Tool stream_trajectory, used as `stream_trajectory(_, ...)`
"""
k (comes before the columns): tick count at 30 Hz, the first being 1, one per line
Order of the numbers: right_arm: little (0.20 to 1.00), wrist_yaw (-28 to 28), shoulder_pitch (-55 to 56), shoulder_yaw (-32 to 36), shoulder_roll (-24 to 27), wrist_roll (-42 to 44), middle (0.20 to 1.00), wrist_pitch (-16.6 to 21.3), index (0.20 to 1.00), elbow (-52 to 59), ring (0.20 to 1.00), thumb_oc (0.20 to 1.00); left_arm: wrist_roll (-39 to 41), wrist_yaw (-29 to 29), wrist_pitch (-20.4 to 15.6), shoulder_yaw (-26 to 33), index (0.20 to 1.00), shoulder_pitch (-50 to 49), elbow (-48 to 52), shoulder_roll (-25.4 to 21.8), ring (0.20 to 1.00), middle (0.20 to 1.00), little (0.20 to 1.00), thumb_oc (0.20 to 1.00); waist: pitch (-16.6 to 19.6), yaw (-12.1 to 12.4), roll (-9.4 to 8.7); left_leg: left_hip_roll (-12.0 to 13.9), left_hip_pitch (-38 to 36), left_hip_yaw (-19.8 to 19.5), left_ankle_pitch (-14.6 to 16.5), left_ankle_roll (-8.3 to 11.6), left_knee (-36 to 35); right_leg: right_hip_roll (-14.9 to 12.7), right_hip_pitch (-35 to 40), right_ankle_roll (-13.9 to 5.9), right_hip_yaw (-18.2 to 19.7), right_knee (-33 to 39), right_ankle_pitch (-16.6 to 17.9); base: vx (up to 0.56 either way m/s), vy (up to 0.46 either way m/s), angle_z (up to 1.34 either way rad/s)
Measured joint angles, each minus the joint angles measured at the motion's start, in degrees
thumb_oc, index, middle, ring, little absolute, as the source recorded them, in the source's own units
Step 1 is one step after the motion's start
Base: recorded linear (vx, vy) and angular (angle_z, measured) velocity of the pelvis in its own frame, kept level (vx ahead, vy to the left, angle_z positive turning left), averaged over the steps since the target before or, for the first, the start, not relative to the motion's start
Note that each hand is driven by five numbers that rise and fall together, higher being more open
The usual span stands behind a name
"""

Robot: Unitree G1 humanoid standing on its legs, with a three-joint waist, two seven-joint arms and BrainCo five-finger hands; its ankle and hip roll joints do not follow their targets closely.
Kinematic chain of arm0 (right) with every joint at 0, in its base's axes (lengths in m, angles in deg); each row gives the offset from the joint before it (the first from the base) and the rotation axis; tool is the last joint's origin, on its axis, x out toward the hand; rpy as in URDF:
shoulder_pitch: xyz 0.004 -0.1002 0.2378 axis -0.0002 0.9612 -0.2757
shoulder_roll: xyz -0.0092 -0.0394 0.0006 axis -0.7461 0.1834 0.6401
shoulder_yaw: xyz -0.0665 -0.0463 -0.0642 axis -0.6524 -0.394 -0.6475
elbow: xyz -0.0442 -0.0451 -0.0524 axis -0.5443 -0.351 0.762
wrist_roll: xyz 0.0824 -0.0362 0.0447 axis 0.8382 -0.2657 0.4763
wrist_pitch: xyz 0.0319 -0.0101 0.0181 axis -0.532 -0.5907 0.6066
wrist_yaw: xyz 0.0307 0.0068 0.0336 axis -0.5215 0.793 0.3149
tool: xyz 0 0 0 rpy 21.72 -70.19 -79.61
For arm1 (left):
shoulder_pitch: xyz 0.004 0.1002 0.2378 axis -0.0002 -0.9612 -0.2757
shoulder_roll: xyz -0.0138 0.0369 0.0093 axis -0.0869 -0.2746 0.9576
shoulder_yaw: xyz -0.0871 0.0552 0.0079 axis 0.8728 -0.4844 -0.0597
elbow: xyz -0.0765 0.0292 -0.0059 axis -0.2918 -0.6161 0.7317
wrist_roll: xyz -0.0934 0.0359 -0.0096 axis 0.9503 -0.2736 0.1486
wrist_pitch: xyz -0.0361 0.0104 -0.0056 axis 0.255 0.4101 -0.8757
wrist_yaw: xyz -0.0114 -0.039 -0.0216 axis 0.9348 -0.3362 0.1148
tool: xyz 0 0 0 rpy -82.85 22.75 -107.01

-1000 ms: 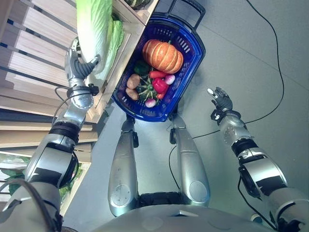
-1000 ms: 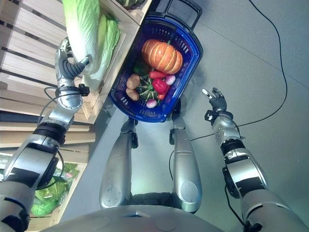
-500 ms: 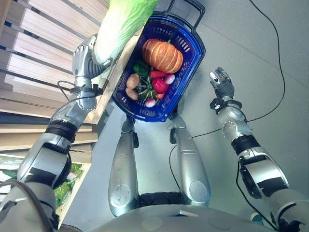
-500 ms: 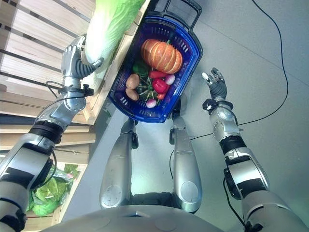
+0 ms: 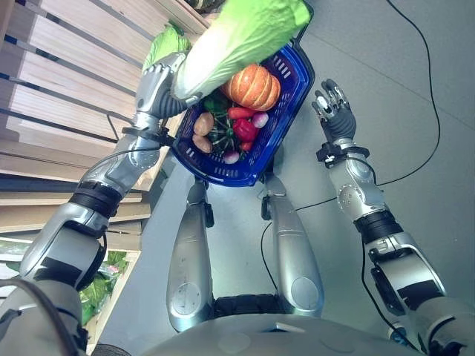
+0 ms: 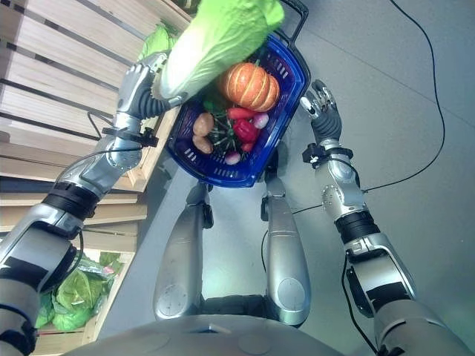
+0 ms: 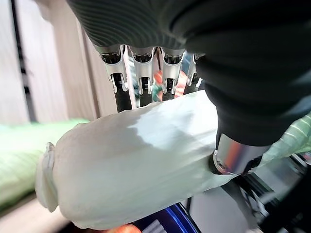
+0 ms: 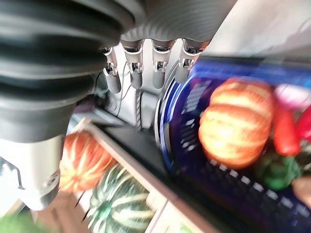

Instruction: Pick up fruits and vegetables into the basket

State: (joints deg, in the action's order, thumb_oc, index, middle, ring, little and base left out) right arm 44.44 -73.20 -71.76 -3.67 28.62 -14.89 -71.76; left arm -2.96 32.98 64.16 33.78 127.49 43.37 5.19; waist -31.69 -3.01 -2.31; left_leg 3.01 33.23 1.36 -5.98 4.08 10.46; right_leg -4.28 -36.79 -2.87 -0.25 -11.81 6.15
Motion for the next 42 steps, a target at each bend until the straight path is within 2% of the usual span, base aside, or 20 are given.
stream_trajectory(13,1.000,2.24,-0.20,-5.18,-0.33,-0.19,1.000,-1.33,1.000,6.20,1.000,1.000,2.35,-6.90,-1.13,-3.77,0.200,-0.98,5.08,2.93,0.200,0.200,0.200,0.200,0.01,0.02,-0.01,0.03,-0.09,-0.01,0.01,0.01,-0.03,0.03,0.05,-0.07,0.01,-0.12,-0.04,0.00,-0.010,0.00)
stream_trajectory(22,1.000,6.06,-0.53,-6.83,0.02,1.24,1.000,-3.27,1.000,10.02,1.000,1.000,3.69,-10.06,-1.06,-4.90,0.200,-0.87,5.96,2.93,0.200,0.200,0.200,0.200,0.01,-0.03,-0.03,0.03,-0.09,-0.04,0.00,-0.01,-0.06,0.03,0.07,-0.07,-0.01,-0.10,-0.04,0.00,0.000,0.00)
stream_trajectory(38,1.000,8.37,-0.38,-7.67,1.92,5.70,1.000,-3.27,1.000,12.27,1.000,1.000,6.11,-14.32,-0.82,-6.34,0.200,-0.64,6.80,2.62,0.200,0.200,0.200,0.200,0.01,-0.03,-0.04,0.05,0.27,-0.14,0.03,-0.01,-0.14,0.05,0.07,-0.11,-0.15,0.64,-0.05,0.00,0.000,0.00)
stream_trajectory(39,0.774,8.41,-0.38,-7.67,1.92,5.81,0.774,-3.26,0.774,12.28,0.774,0.774,6.38,-14.61,-0.76,-6.50,0.200,-0.59,6.80,2.54,0.200,0.200,0.200,0.200,0.01,-0.02,-0.05,0.04,0.27,-0.13,0.03,-0.02,-0.15,0.05,0.08,-0.10,-0.14,0.68,-0.04,0.00,0.000,0.00)
stream_trajectory(40,0.357,8.51,-0.38,-7.70,1.92,6.17,0.357,-3.26,0.357,12.28,0.357,0.357,6.39,-14.69,-0.74,-6.53,0.200,-0.58,6.81,2.51,0.200,0.200,0.200,0.200,0.01,-0.02,-0.05,0.04,0.27,-0.13,0.03,-0.02,-0.16,0.05,0.08,-0.08,-0.14,0.68,-0.03,0.00,0.000,0.00)
stream_trajectory(41,0.200,8.80,-0.38,-7.70,1.94,6.80,0.200,-3.16,0.200,12.31,0.200,0.200,6.44,-15.05,-0.60,-6.53,0.200,-0.56,6.81,2.44,0.200,0.200,0.200,0.200,0.01,-0.01,-0.05,0.04,0.27,-0.14,0.03,-0.03,-0.21,0.05,0.07,-0.08,-0.17,0.68,-0.03,0.00,0.000,0.00)
stream_trajectory(42,0.200,8.89,-0.38,-7.70,1.94,7.02,0.200,-2.98,0.200,12.34,0.200,0.200,6.44,-15.40,-0.56,-6.54,0.200,-0.55,6.81,2.35,0.200,0.200,0.200,0.200,0.01,0.00,-0.05,0.04,0.27,-0.17,0.03,-0.02,-0.23,0.05,0.08,-0.06,-0.19,0.68,-0.01,0.00,0.000,0.00)
